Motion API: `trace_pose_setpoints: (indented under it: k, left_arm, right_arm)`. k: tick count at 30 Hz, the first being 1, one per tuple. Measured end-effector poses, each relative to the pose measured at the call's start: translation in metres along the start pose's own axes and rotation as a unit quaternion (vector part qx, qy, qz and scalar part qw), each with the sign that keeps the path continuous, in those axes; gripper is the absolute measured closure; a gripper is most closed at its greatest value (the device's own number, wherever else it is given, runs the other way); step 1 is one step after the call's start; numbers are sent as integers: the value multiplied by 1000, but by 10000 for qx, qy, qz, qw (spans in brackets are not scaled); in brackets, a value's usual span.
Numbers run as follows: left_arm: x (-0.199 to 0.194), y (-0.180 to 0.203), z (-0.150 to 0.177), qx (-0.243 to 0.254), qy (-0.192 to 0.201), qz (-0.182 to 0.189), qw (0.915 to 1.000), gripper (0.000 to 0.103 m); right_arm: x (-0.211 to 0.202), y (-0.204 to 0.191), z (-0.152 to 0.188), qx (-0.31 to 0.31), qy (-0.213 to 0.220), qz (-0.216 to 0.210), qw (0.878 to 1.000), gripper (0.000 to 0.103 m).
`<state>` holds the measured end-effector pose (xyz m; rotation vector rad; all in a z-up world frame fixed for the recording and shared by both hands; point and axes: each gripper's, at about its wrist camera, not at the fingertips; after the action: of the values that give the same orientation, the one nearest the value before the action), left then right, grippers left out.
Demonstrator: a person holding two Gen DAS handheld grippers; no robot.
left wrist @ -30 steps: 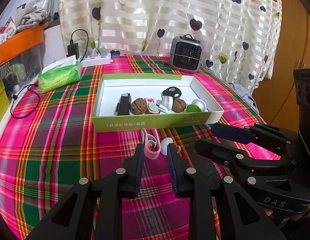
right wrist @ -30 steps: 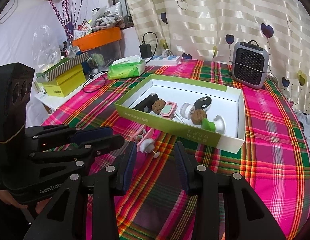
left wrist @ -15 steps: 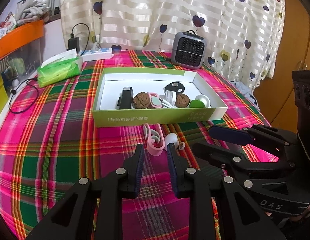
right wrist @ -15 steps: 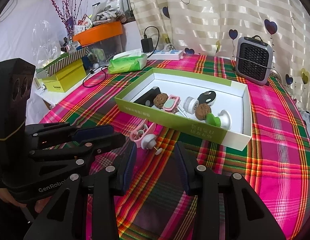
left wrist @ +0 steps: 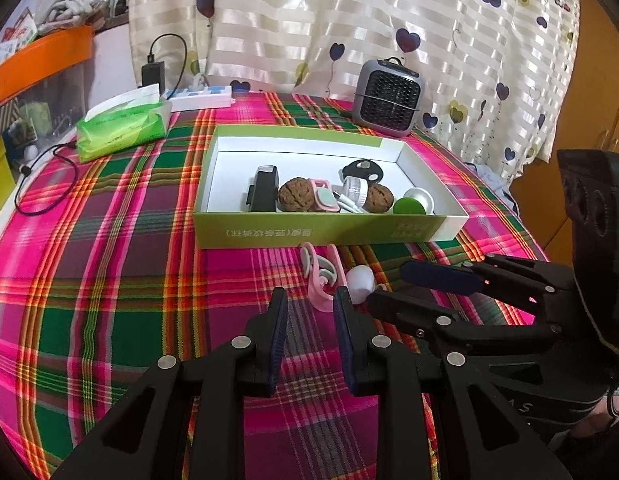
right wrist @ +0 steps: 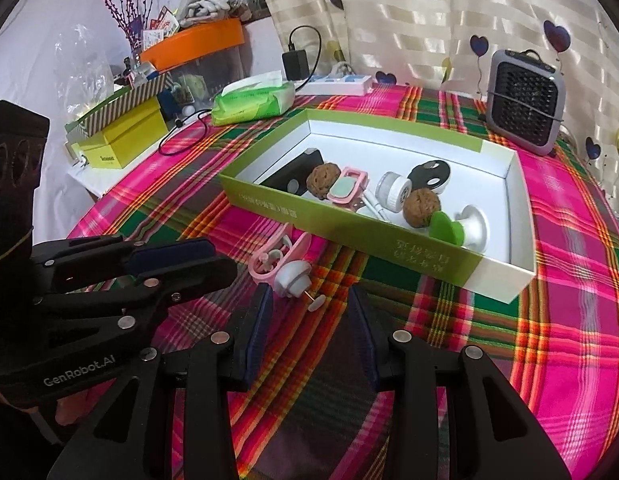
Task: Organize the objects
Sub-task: 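Move the left tool to the pink hook clip while the right tool approaches the white knob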
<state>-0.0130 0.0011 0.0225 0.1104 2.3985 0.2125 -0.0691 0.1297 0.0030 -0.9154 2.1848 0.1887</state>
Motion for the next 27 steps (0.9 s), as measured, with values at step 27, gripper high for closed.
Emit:
trace_pose_setpoints:
  k: [27]
  left_arm:
    - [13, 10, -7, 163, -103, 160, 9997, 75]
  right_arm:
    - [8, 16, -1, 105, -257, 156, 9995, 72]
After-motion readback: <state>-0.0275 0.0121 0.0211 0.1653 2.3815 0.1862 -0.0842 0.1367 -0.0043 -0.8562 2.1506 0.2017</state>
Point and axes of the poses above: each gripper's, at about its wrist camera, not at the fingertips, and x roughly the way its jaws point, y to its right, z to its underside, and after that the axes turned 3 degrees about y, right-handed
